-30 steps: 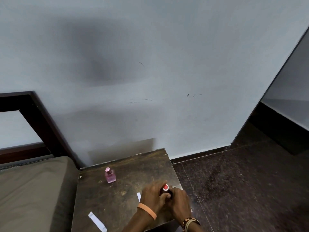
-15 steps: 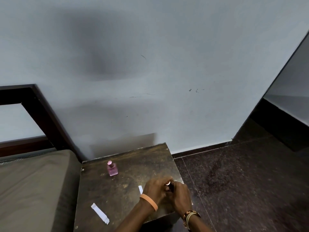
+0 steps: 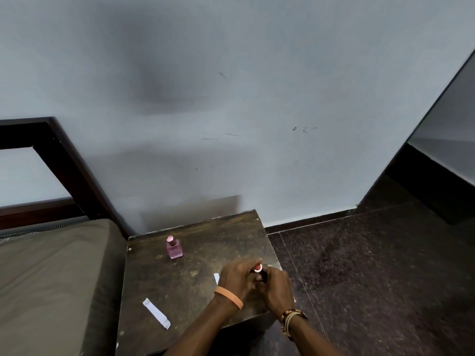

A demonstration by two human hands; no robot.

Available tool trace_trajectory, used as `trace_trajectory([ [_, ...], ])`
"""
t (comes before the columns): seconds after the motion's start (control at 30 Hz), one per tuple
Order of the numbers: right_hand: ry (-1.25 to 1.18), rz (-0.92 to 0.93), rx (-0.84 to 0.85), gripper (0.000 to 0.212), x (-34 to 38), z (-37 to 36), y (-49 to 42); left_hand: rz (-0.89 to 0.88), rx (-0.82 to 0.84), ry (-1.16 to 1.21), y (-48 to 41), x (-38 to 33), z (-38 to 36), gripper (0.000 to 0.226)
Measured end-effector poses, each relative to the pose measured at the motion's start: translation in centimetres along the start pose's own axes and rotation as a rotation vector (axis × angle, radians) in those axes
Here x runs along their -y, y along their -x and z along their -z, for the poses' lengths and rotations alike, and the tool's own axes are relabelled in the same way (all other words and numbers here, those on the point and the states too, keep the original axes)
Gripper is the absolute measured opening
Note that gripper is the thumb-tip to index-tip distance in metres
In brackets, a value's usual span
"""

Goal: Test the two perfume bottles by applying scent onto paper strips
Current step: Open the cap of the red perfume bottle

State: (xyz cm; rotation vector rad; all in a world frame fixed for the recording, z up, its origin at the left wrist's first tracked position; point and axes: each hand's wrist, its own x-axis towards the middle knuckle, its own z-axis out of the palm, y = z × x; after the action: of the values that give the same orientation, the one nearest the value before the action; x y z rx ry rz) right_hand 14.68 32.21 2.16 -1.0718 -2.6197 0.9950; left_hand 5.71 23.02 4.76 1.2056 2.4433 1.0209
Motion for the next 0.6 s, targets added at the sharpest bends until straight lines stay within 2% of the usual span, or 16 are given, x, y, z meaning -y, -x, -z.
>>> trace_trajectory([
  [0.13,0.015,0.008,-0.018,0.014,0.09,0.12,0.05,-0.043,0.022,-0.001,0.17,-0.02,-0.47,0.047],
  [0.3,0.025,-0.003,0.009,0.009,-0.09,-0.08,-0.10,0.052,0.003,0.005,-0.18,0.03,0.12,0.037],
  [0.43,0.026,-0.003,-0.004,0.009,-0.20,-0.15,-0.25,0.015,0.050,0.026,0.01,0.33,-0.34,0.056],
  [0.6,-0.008,0.001,0.014,0.013,-0.11,-0.08,-0.03,0.044,0.031,0.055,-0.19,0.19,-0.03,0.036],
])
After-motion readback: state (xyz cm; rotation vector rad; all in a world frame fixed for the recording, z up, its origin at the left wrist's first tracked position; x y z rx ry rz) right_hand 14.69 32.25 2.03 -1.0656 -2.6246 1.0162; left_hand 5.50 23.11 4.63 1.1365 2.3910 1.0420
